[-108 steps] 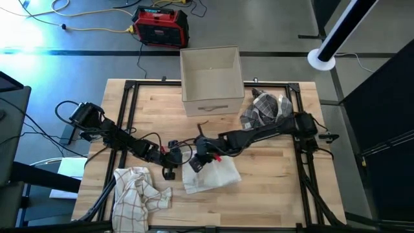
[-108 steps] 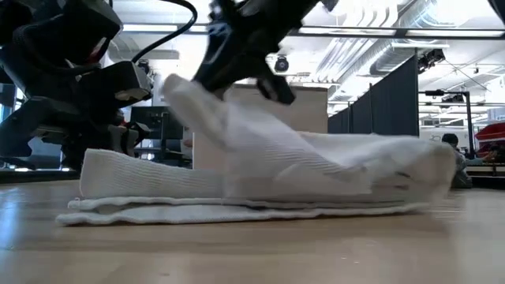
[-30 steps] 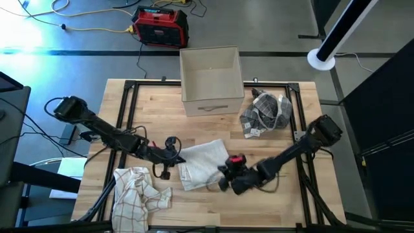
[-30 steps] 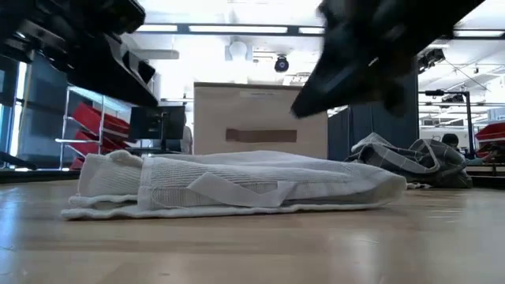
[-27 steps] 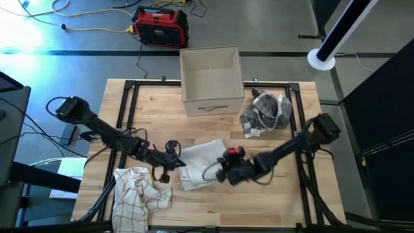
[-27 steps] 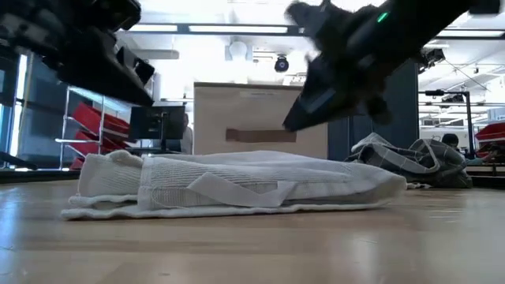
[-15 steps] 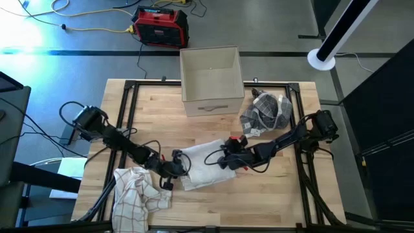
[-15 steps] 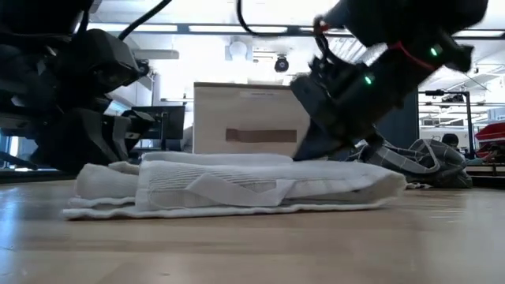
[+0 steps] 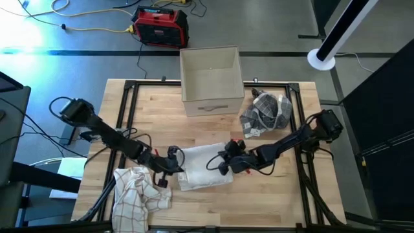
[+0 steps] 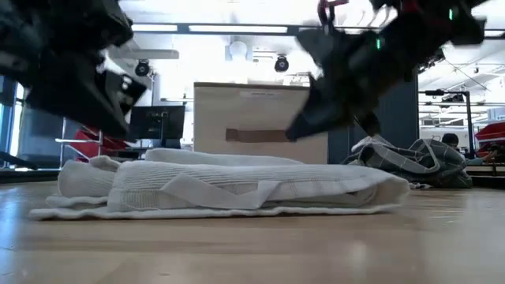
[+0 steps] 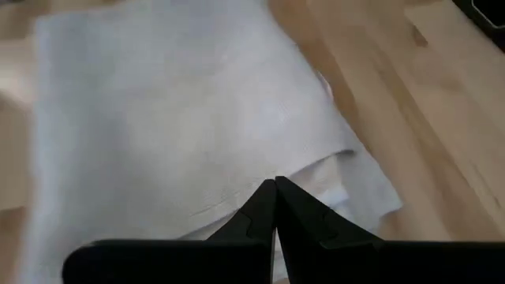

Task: Fold towel
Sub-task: Fold the white patterned towel, then move the white patterned towel to the top left of the table

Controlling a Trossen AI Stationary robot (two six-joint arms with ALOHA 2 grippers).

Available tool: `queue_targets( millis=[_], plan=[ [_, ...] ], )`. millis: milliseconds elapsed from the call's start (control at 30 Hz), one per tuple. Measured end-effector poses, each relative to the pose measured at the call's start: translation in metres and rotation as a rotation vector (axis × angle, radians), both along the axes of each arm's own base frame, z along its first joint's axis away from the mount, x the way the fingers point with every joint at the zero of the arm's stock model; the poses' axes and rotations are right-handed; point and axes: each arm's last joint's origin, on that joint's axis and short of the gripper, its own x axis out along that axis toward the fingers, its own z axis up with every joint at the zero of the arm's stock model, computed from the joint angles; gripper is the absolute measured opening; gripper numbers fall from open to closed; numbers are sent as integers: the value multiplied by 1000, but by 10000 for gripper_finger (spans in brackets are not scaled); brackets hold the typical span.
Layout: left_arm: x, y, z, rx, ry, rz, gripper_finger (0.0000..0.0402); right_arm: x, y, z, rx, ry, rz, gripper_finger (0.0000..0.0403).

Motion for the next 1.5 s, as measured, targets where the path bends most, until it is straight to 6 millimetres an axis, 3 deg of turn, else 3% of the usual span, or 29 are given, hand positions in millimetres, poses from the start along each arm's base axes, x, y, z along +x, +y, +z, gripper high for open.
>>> queue_targets(
  millis=[133,267,567,700,800,1033,1300,1500],
  plan=[
    [-1,2,19,-49,-100,9,0,8,17,18,27,-16,102,0],
    [9,-1,24,-94,-208,1,0,11,39,37,-21,-67,157,0],
    [54,7,-13,-48,-214,52,0,12,89,96,-263,-172,299,0],
    [79,15,-32,-39,-142,27,0,8,97,106,-302,-153,275,0],
    [87,23,-45,4,-50,-2,0,5,100,106,-283,-148,259,0],
    [67,40,-47,69,274,58,0,-9,110,99,-259,-104,230,0],
    [14,50,-24,133,632,149,0,-23,119,95,-319,-68,211,0],
    [-8,79,-13,270,770,297,0,-32,124,91,-329,-42,216,0]
  ],
)
